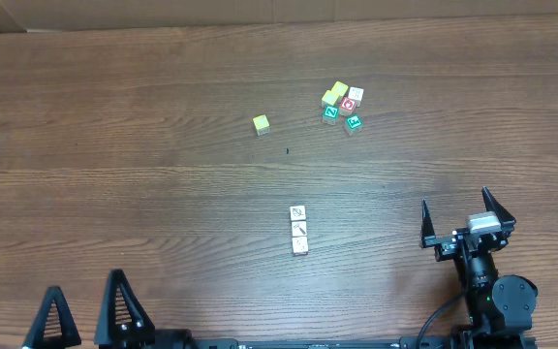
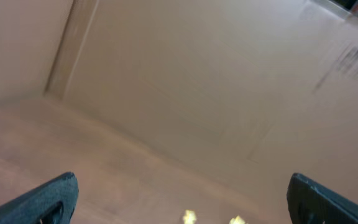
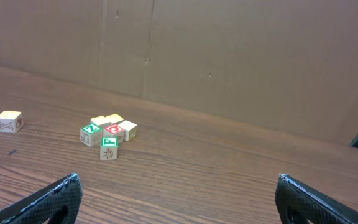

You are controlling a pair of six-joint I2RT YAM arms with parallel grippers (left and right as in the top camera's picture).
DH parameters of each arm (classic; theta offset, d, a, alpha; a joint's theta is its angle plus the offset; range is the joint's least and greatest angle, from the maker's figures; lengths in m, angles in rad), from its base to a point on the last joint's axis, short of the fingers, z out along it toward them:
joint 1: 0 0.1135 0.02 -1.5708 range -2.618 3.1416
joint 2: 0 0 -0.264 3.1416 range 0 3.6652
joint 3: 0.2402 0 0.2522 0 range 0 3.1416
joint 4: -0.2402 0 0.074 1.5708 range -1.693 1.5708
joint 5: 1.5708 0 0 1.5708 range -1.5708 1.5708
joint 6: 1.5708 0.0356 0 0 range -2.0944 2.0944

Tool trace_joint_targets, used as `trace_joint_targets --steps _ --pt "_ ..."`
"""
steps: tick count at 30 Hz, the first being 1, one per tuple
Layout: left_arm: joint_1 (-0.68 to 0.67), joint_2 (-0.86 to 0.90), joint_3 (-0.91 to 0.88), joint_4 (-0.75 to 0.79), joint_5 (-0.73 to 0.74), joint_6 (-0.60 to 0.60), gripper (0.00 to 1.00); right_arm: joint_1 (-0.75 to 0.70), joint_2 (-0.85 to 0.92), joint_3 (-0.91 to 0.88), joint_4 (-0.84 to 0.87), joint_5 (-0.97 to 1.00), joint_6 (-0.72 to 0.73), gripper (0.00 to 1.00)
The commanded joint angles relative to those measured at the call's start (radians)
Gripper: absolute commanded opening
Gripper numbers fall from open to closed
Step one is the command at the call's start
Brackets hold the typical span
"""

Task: Flip 3 blocks

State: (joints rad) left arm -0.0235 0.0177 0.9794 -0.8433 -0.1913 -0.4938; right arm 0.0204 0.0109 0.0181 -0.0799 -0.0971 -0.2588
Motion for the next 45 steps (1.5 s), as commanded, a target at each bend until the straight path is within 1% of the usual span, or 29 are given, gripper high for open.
trace_joint_targets --steps 1,4,5,6,12,15,18,25,31,37,38,40,41,43,45 --pt "0.013 -0.013 -0.060 0.134 0.011 0.024 1.00 -0.005 -0.008 -0.010 0.003 0.006 0.000 1.00" --pt "0.013 -0.013 -0.131 0.343 0.050 0.045 1.00 -0.005 -0.008 -0.010 0.003 0.006 0.000 1.00" --pt "0.013 -0.013 -0.165 0.436 0.074 0.062 1.00 -0.005 -0.008 -0.010 0.003 0.006 0.000 1.00" --pt "0.013 -0.013 -0.212 0.562 0.113 0.086 1.00 -0.005 -0.008 -0.010 0.003 0.006 0.000 1.00" --pt "0.013 -0.014 -0.430 1.075 0.244 0.208 1.00 -0.005 -0.008 -0.010 0.003 0.006 0.000 1.00" --pt "0.013 -0.014 -0.549 1.254 0.262 0.237 1.00 -0.005 -0.008 -0.010 0.003 0.006 0.000 1.00" --pt "0.013 -0.014 -0.657 1.335 0.262 0.237 1.00 -0.005 -0.008 -0.010 0.003 0.006 0.000 1.00" --pt "0.013 -0.014 -0.860 1.342 0.258 0.236 1.00 -0.005 -0.008 -0.010 0.003 0.006 0.000 1.00" --pt "0.013 -0.014 -0.974 1.309 0.198 0.236 1.00 -0.005 -0.008 -0.010 0.003 0.006 0.000 1.00" --pt "0.014 -0.014 -0.975 1.011 0.124 0.236 1.00 -0.005 -0.008 -0.010 0.003 0.006 0.000 1.00" --pt "0.014 -0.014 -0.975 0.908 0.109 0.236 1.00 -0.005 -0.008 -0.010 0.003 0.006 0.000 1.00" --pt "0.014 -0.014 -0.975 0.797 0.102 0.237 1.00 -0.005 -0.008 -0.010 0.003 0.006 0.000 1.00" --pt "0.014 -0.014 -0.975 0.768 0.104 0.256 1.00 -0.005 -0.008 -0.010 0.003 0.006 0.000 1.00" --pt "0.014 -0.014 -0.975 0.772 0.133 0.331 1.00 -0.005 -0.008 -0.010 0.003 0.006 0.000 1.00" --pt "0.014 -0.014 -0.975 0.769 0.136 0.358 1.00 -0.005 -0.008 -0.010 0.003 0.006 0.000 1.00"
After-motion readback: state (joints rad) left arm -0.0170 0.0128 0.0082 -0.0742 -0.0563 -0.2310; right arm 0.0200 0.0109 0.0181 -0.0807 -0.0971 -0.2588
